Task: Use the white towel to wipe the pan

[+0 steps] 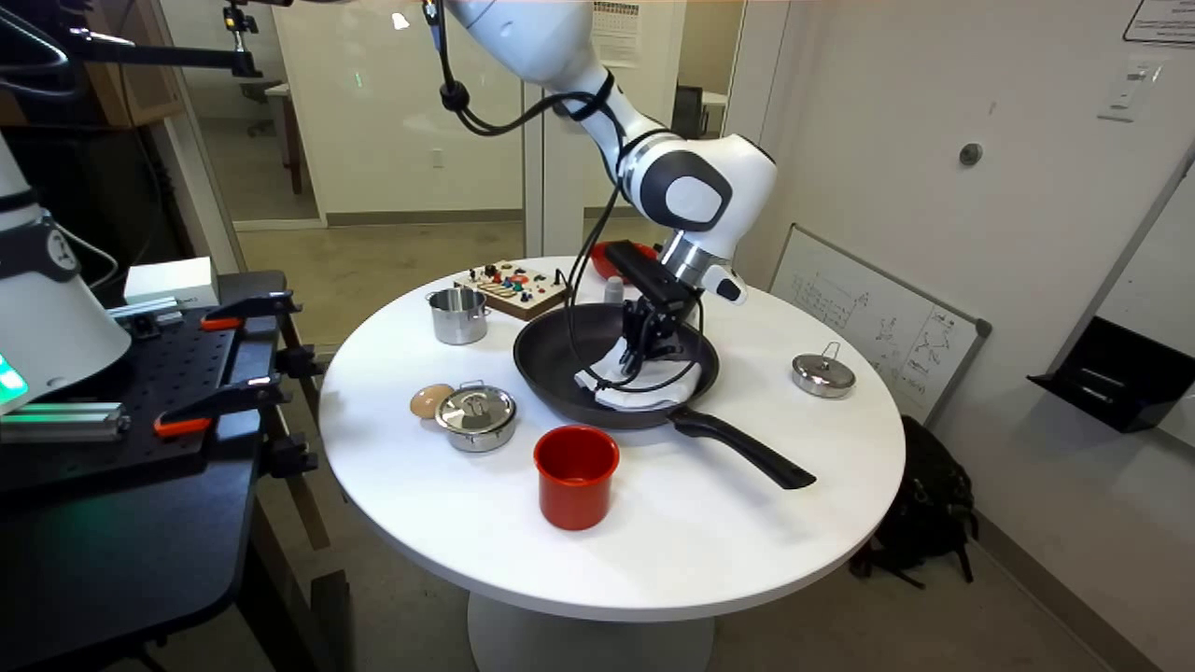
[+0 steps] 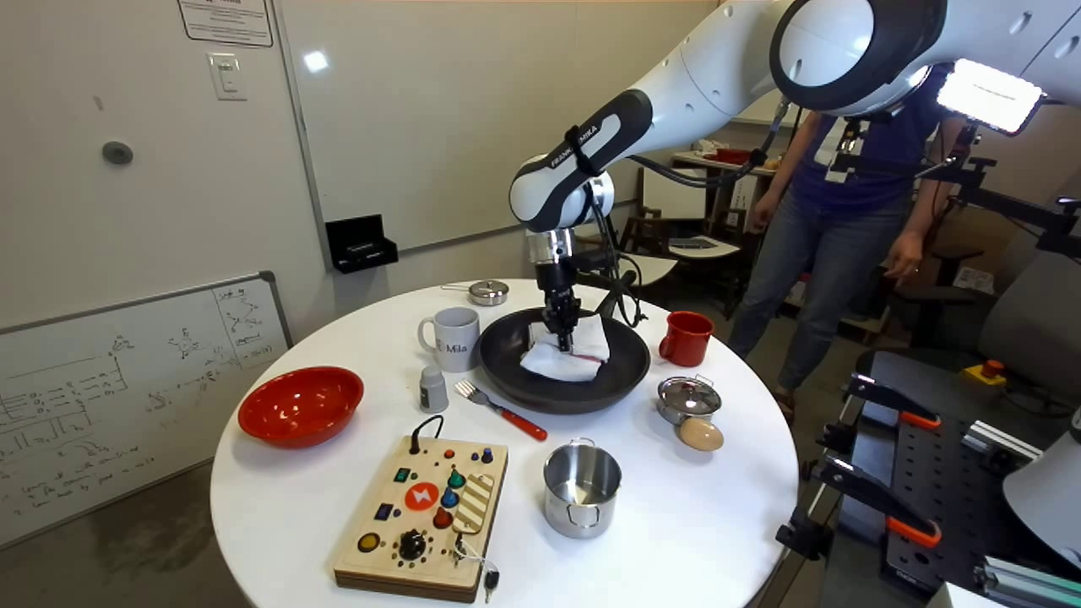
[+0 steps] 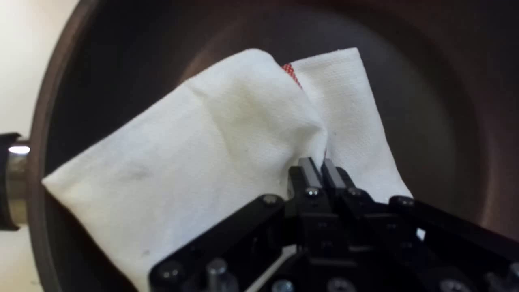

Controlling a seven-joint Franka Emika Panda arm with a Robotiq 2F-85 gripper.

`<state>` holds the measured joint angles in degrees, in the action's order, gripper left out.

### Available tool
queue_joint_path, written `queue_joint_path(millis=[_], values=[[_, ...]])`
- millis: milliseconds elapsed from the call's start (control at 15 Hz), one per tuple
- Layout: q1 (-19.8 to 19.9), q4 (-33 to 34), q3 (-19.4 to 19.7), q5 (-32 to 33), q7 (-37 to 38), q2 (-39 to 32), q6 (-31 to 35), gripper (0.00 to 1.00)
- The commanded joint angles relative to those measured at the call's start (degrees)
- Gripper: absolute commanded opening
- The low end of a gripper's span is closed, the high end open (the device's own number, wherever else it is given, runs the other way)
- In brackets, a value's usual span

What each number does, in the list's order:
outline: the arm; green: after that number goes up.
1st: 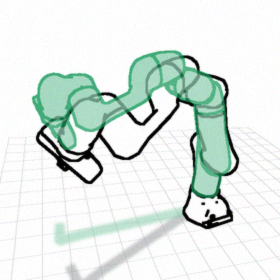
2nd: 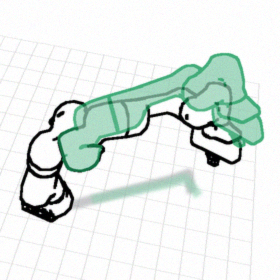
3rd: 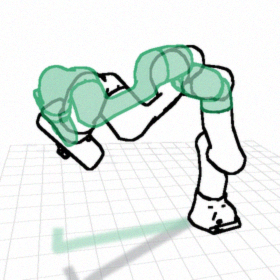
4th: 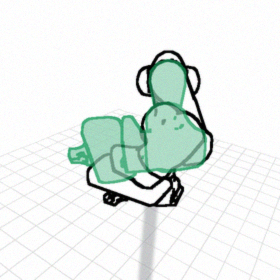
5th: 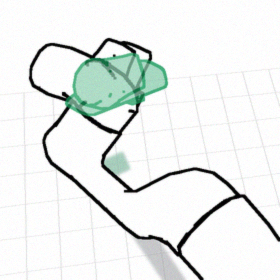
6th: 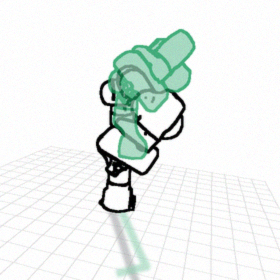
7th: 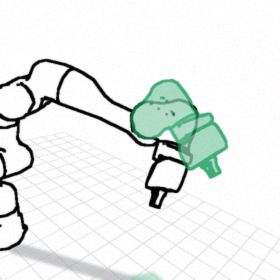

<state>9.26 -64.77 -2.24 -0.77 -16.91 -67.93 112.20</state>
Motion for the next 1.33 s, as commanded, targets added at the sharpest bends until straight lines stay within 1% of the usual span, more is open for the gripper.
queue_joint_path(millis=[0, 333, 600, 867, 1000, 1267], values=[[-0.57, 3.99, -0.49, -0.10, -0.89, -2.68, 0.55, 0.05], [-2.17, 5.99, -0.73, 0.70, -1.55, -3.83, 0.76, 0.05], [-4.18, 7.21, -0.74, 1.70, -2.05, -3.96, 1.30, 0.05], [-6.56, 8.61, -0.50, 3.64, -3.08, -5.00, -1.07, 0.05], [-7.49, 7.86, -0.39, 4.58, -3.35, -4.63, -3.94, 0.05], [-8.72, 4.07, -0.09, 5.56, -3.58, -2.37, -5.64, 0.05]])
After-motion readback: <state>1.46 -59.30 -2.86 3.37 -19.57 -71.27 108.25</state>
